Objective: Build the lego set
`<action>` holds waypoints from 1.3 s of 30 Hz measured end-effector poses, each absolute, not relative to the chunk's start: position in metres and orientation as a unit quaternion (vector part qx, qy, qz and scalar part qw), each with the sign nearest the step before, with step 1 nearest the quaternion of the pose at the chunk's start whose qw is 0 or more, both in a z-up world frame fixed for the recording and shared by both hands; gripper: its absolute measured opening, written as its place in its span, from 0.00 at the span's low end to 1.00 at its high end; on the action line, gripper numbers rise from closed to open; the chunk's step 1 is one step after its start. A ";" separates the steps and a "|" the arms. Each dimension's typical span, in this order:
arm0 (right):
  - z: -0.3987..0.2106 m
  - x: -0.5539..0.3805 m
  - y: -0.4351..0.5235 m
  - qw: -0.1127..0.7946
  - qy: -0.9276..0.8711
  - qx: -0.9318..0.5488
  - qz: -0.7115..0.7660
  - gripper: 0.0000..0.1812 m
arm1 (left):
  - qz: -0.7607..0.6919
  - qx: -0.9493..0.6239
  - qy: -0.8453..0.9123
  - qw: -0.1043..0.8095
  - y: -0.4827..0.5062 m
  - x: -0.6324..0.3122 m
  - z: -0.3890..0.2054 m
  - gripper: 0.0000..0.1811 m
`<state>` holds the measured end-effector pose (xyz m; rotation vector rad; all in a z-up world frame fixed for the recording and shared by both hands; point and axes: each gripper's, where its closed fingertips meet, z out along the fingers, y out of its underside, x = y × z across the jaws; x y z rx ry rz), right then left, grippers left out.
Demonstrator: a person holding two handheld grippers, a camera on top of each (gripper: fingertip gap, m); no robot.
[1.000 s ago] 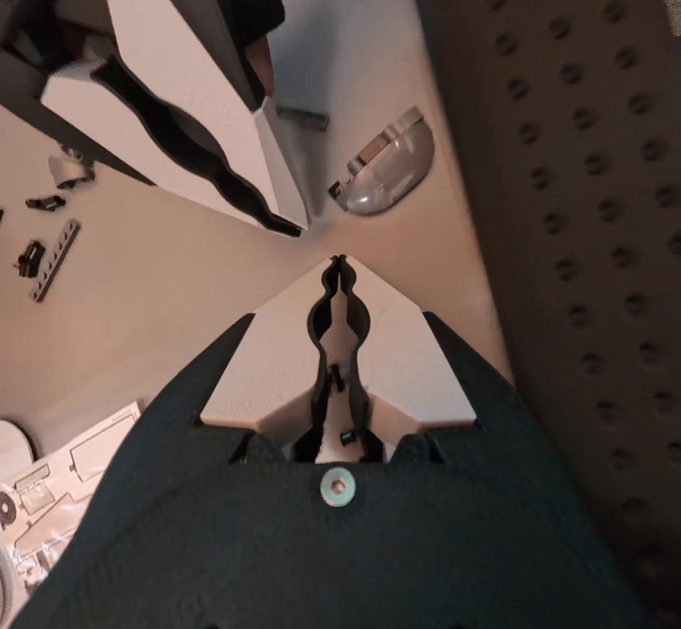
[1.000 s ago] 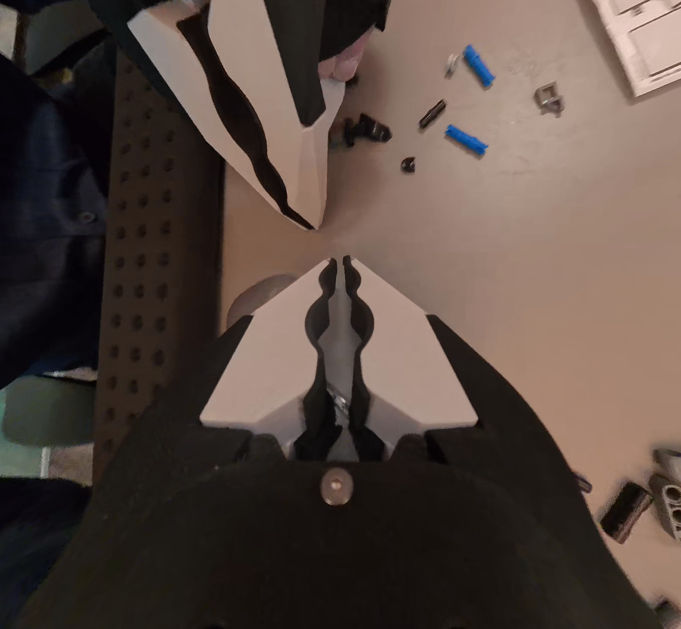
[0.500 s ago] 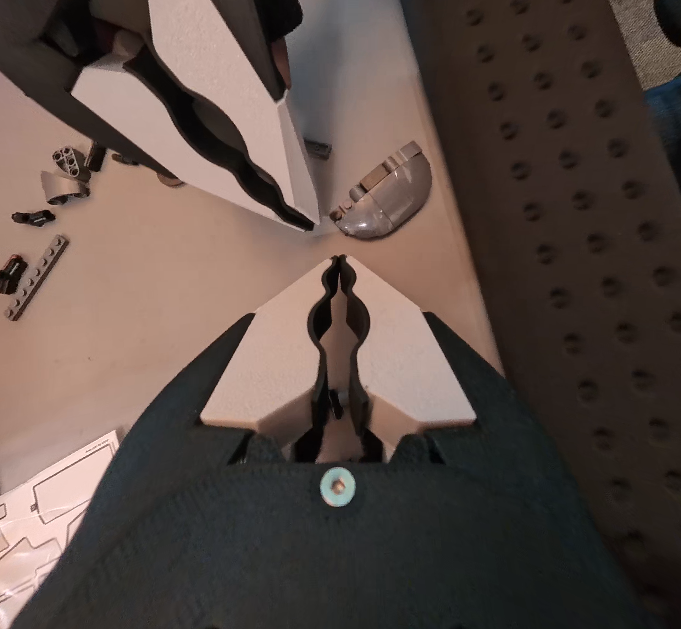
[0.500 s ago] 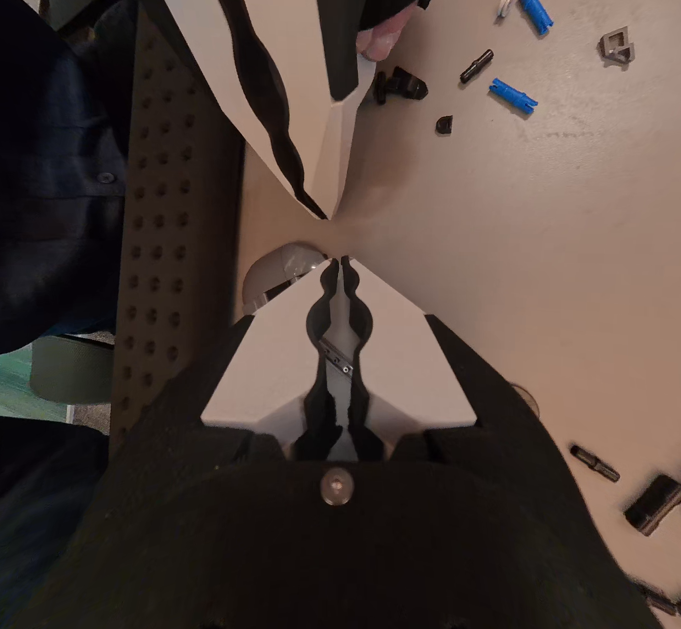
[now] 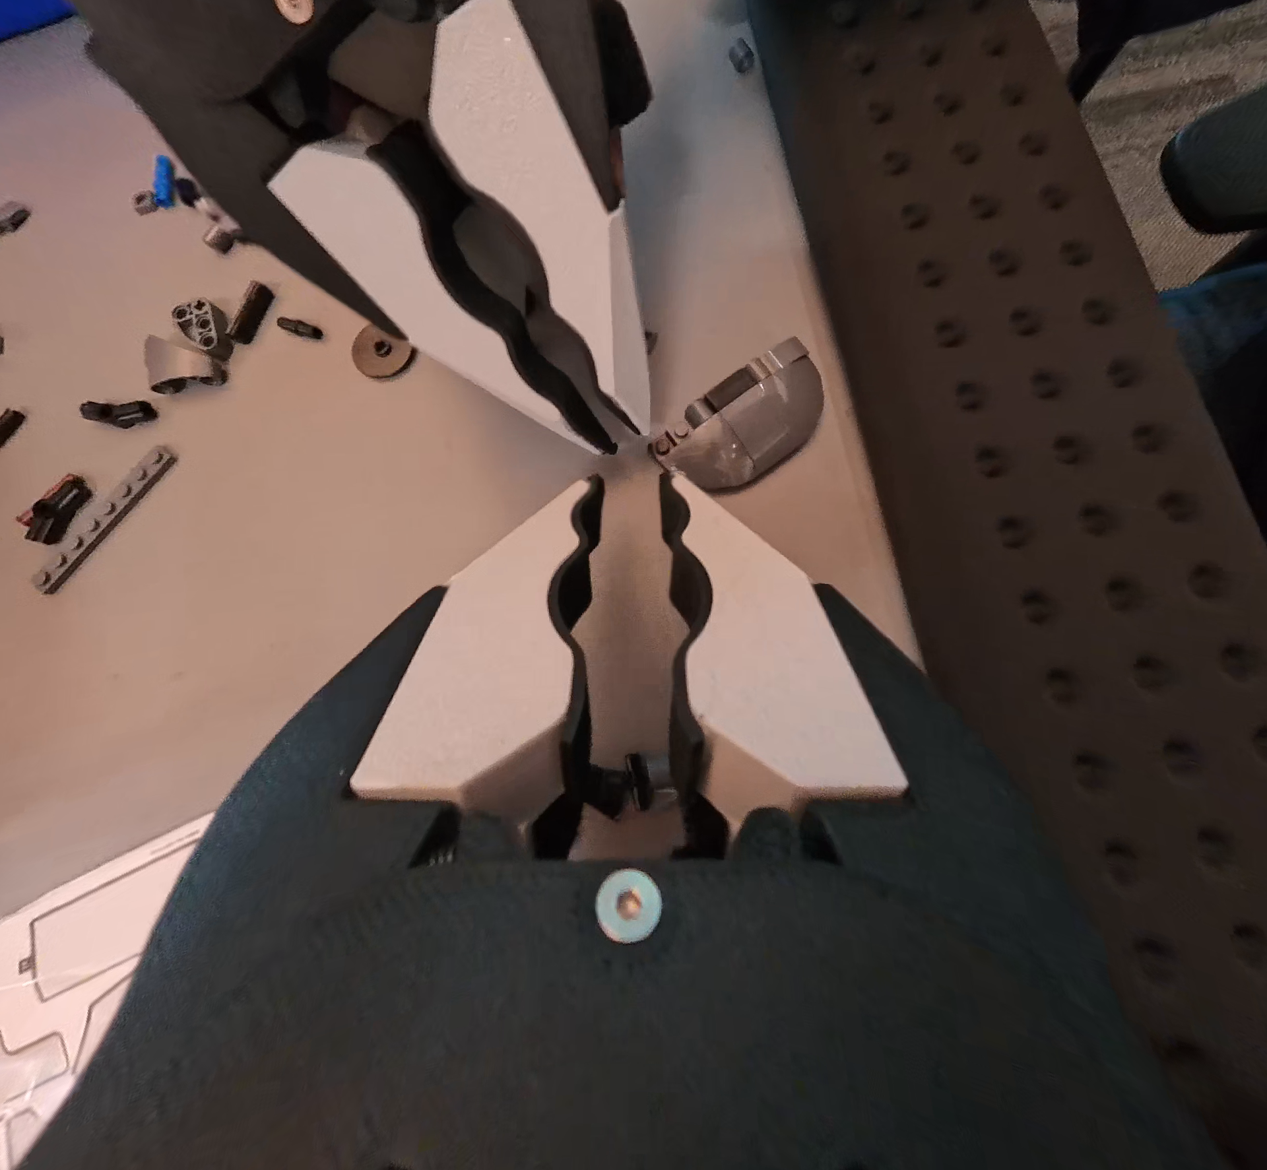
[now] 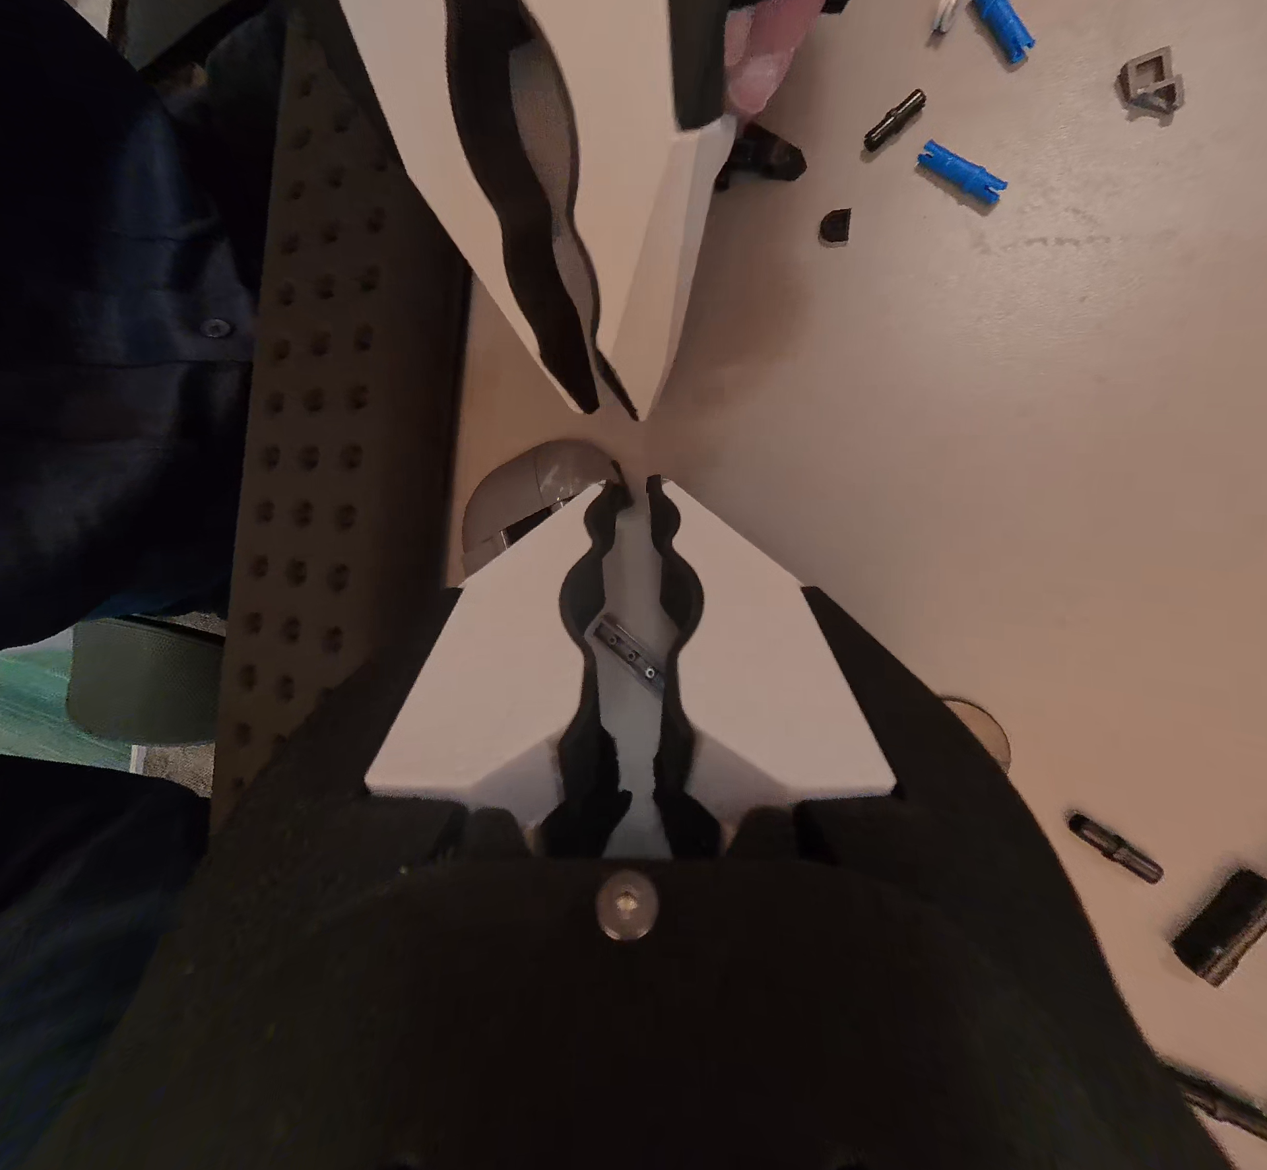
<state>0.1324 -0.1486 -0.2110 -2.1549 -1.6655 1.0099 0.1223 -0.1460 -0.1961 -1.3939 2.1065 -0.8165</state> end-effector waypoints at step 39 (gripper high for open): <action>-0.221 0.126 -0.140 0.155 -0.607 -0.730 0.275 0.28 | -0.237 -0.648 0.664 0.287 -0.059 0.093 -0.186 0.05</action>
